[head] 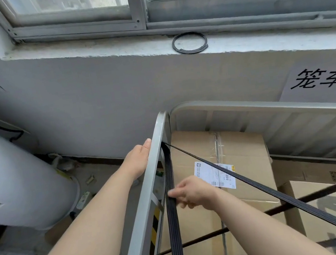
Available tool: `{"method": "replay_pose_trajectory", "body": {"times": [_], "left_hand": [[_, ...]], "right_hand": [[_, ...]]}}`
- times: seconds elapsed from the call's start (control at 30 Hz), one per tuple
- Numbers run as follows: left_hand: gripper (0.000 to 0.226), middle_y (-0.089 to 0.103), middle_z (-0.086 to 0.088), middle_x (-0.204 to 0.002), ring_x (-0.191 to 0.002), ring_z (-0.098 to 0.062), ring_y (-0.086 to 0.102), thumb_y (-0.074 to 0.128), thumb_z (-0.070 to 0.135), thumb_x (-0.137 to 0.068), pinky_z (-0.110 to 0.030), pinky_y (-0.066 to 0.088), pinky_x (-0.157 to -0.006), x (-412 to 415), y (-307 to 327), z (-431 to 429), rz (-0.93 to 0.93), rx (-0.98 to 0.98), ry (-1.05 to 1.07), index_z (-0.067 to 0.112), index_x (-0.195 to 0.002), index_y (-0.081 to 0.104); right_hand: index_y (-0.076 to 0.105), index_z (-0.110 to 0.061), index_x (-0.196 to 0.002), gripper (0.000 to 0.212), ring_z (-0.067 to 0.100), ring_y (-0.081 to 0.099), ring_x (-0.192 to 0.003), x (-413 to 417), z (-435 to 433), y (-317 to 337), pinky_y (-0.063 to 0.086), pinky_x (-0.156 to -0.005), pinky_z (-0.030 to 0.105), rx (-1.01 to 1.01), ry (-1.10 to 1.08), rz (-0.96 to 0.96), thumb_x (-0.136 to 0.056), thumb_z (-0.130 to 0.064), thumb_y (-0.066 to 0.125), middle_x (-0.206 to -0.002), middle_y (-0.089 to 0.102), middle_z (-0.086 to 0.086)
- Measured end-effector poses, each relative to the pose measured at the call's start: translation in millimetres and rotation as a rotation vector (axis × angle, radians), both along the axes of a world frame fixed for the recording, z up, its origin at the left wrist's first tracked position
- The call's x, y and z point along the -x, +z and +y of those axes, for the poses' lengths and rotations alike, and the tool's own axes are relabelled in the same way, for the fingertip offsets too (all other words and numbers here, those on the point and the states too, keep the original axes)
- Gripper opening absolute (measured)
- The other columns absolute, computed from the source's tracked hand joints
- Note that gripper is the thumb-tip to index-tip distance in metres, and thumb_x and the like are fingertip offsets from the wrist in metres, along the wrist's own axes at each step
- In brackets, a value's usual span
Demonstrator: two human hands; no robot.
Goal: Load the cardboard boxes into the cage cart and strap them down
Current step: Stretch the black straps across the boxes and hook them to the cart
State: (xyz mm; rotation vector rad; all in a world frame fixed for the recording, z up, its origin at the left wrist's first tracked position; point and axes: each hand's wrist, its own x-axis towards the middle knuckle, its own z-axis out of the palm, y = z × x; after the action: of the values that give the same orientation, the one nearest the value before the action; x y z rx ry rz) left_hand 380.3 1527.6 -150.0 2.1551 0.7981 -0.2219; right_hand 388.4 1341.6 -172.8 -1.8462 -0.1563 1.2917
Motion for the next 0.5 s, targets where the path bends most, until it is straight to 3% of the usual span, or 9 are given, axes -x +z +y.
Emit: {"method": "replay_pose_trajectory", "body": {"times": [0.07,0.13,0.17,0.23,0.33,0.5], "left_hand": [[0.051,0.052,-0.001,-0.086,-0.084,-0.020,0.048,0.022,0.055,-0.100,-0.034,0.032,-0.074,1,1,0,0.004,-0.019,-0.026,0.016,-0.077,0.044],[0.054,0.052,-0.003,-0.090,-0.088,-0.021,0.048,0.020,0.058,-0.099,-0.034,0.033,-0.074,1,-2,1,0.020,-0.026,-0.038,0.013,-0.083,0.046],[0.057,0.052,-0.004,-0.095,-0.091,-0.022,0.048,0.020,0.060,-0.099,-0.034,0.033,-0.076,1,-5,1,0.033,-0.024,-0.031,0.011,-0.091,0.049],[0.065,0.052,-0.007,-0.104,-0.095,-0.024,0.048,0.019,0.062,-0.098,-0.036,0.034,-0.080,0,-8,2,0.055,-0.021,-0.013,0.007,-0.109,0.052],[0.069,0.054,-0.011,-0.112,-0.096,-0.024,0.047,0.018,0.061,-0.098,-0.036,0.034,-0.082,0,-9,2,0.055,-0.036,-0.009,0.004,-0.117,0.051],[0.058,0.055,-0.006,-0.099,-0.096,-0.024,0.050,0.016,0.054,-0.102,-0.033,0.032,-0.082,-5,-4,4,0.053,-0.103,-0.052,0.011,-0.094,0.054]], "right_hand": [[0.058,-0.008,-0.081,0.016,0.008,0.046,-0.041,-15,7,17,0.037,-0.042,0.017,-0.269,-0.382,0.167,-0.094,-0.017,0.061,-0.049,0.051,0.001],[0.060,-0.006,-0.089,0.014,0.008,0.055,-0.045,-45,13,37,0.047,-0.045,0.018,-0.416,-0.687,0.212,-0.097,-0.017,0.055,-0.059,0.060,0.002],[0.061,-0.005,-0.093,0.018,0.011,0.062,-0.053,-58,14,46,0.052,-0.050,0.021,-0.395,-0.707,0.160,-0.100,-0.018,0.051,-0.069,0.066,0.005],[0.058,-0.002,-0.099,0.026,0.020,0.069,-0.069,-69,10,58,0.056,-0.060,0.029,-0.285,-0.602,0.054,-0.103,-0.021,0.040,-0.081,0.072,0.010],[0.053,-0.003,-0.099,0.029,0.029,0.072,-0.077,-65,-1,58,0.058,-0.069,0.036,-0.187,-0.465,0.013,-0.104,-0.021,0.031,-0.078,0.073,0.013],[0.054,-0.009,-0.081,0.024,0.021,0.057,-0.065,-67,-8,33,0.054,-0.068,0.038,-0.072,-0.283,-0.309,-0.098,-0.026,0.049,-0.069,0.056,0.007]]}}
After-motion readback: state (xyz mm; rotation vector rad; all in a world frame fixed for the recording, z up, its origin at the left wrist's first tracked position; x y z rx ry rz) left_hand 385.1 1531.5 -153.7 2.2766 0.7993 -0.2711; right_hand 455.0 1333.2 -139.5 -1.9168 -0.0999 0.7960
